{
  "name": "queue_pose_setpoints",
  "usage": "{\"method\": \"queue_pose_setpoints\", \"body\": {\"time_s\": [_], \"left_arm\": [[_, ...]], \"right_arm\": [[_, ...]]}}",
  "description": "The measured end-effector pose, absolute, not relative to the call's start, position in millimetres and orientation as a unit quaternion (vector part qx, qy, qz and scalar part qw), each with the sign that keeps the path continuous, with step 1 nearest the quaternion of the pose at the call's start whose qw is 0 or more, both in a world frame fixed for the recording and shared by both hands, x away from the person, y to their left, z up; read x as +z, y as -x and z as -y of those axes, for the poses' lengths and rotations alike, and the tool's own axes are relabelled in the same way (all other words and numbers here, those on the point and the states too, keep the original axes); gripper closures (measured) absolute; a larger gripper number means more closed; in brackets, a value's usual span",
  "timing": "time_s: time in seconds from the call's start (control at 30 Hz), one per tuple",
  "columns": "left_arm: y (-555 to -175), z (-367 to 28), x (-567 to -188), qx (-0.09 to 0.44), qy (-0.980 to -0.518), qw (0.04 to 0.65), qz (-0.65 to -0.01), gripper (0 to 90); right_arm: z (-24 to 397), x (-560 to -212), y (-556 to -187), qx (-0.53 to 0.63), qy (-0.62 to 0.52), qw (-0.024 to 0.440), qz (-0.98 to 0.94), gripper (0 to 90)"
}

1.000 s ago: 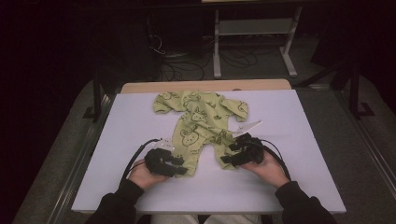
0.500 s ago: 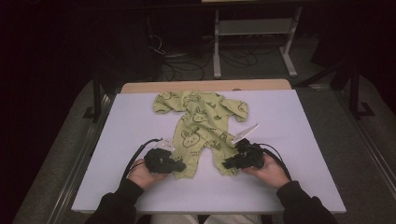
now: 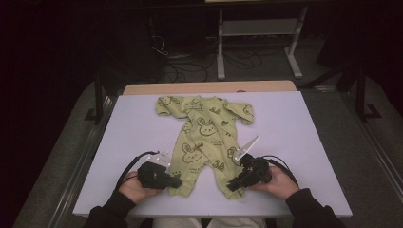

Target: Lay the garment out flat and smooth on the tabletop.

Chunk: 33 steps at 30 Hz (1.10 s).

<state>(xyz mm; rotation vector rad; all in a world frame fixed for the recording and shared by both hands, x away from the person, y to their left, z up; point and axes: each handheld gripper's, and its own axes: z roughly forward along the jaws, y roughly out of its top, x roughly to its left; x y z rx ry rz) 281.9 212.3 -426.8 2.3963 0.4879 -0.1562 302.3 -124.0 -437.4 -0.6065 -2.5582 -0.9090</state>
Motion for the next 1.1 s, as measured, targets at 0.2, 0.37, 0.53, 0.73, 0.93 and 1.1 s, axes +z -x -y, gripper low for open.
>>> {"method": "queue_pose_setpoints", "body": {"time_s": [0.2, 0.37, 0.53, 0.73, 0.93, 1.1], "left_arm": [[-274.6, -214.0, -428.0, -0.081, -0.925, 0.329, -0.171, 86.2], [-273.2, -212.3, -427.3, -0.096, -0.928, 0.322, -0.159, 86.1], [-272.5, -211.9, -427.5, -0.105, -0.930, 0.318, -0.154, 85.8], [-274.6, -214.3, -424.7, -0.107, -0.927, 0.325, -0.156, 82.1], [-287.6, -225.2, -417.3, -0.088, -0.898, 0.381, -0.200, 57.7], [-310.1, -234.8, -411.0, -0.047, -0.862, 0.426, -0.270, 43.1]], "right_arm": [[124.4, -440.7, -299.7, -0.307, 0.208, 0.205, 0.906, 81.0], [124.4, -441.5, -297.7, -0.298, 0.200, 0.218, 0.907, 80.5], [124.3, -441.8, -296.3, -0.288, 0.197, 0.226, 0.909, 79.0], [124.9, -437.2, -295.5, -0.284, 0.192, 0.224, 0.912, 66.3], [135.1, -423.4, -304.1, -0.331, 0.214, 0.176, 0.902, 48.1], [144.8, -412.7, -320.4, -0.372, 0.255, 0.117, 0.885, 31.0]]}}
